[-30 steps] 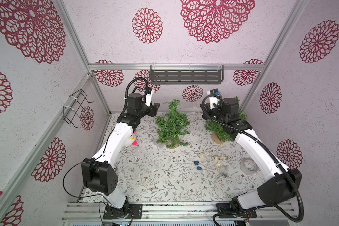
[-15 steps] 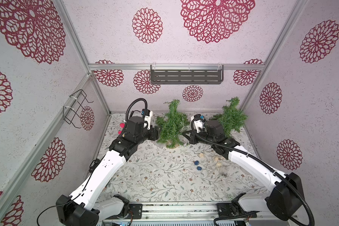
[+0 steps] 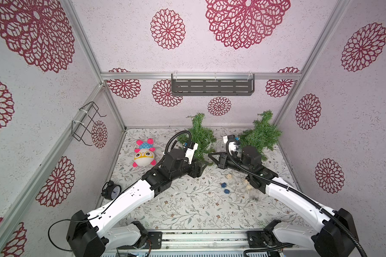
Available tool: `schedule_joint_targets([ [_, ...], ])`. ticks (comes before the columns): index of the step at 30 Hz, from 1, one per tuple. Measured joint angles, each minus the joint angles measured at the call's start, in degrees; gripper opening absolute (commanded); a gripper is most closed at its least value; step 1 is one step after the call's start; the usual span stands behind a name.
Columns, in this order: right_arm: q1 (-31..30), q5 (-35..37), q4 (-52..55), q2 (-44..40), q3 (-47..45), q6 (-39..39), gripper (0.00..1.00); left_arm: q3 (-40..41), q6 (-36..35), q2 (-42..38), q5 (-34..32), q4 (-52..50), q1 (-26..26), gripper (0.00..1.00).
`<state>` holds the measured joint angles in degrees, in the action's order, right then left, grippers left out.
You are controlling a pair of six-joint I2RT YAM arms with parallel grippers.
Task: Wrap string light around the christmas tree
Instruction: Wrap the light string around the Christmas tree.
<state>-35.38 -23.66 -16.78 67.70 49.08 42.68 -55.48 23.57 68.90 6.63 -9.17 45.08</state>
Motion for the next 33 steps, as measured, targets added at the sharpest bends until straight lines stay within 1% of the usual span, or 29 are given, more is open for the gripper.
schedule_joint_targets([
  [4,-0.09,0.57,-4.9,0.0,-2.12,4.61,0.0,1.9,-1.4,0.37,0.55,2.93,0.9,0.66],
  [9,-0.44,1.11,-7.34,0.0,-2.95,7.61,0.0,0.52,-3.21,4.44,1.79,5.25,0.9,0.6],
  [10,-0.48,1.11,-7.91,0.0,-2.95,8.07,0.0,0.17,-3.52,5.29,2.1,5.57,0.9,0.58],
  [12,-0.7,1.09,-9.29,0.0,-2.95,9.07,0.0,-0.72,-3.98,7.34,3.02,6.38,0.9,0.5],
  [14,-0.96,1.09,-10.34,0.0,-3.02,9.88,0.0,-1.09,-4.31,8.74,3.37,7.28,0.9,0.39],
  [16,-1.25,1.11,-11.17,0.0,-3.23,10.51,0.0,-1.09,-4.66,9.4,3.3,8.02,0.9,0.33],
  [18,-1.55,1.14,-11.87,0.0,-3.63,11.02,0.0,-0.76,-4.74,9.42,2.99,9.46,0.9,0.33],
  [20,-1.68,1.16,-12.15,0.0,-4.04,11.41,0.0,-0.44,-4.74,8.92,2.69,10.99,0.9,0.37],
  [22,-1.73,1.18,-12.46,0.0,-4.57,11.54,0.0,-0.11,-4.48,8.2,2.58,12.04,0.9,0.37],
  [23,-1.77,1.25,-12.68,0.0,-4.79,11.63,0.0,-0.07,-4.44,7.93,2.6,12.46,0.9,0.34],
  [25,-1.79,1.44,-13.44,0.04,-4.87,12.0,0.01,-0.07,-4.11,7.85,2.82,13.05,0.92,0.24],
  [28,-1.9,1.46,-14.27,0.07,-4.9,12.48,0.01,-0.07,-3.93,7.93,3.13,13.35,0.96,0.14],
  [29,-1.92,1.53,-14.62,0.07,-4.98,12.5,0.01,-0.07,-3.85,7.93,3.19,13.33,0.96,0.14],
  [30,-1.92,1.57,-14.82,0.07,-5.09,12.5,0.01,-0.07,-3.89,7.93,3.19,13.27,1.01,0.17],
  [32,-1.92,1.62,-15.15,0.11,-5.31,12.5,0.02,0.04,-4.17,7.76,3.15,12.83,1.01,0.34],
  [33,-1.92,1.64,-15.13,0.13,-5.31,12.5,0.02,0.33,-3.93,7.45,3.1,12.61,1.01,0.38],
])
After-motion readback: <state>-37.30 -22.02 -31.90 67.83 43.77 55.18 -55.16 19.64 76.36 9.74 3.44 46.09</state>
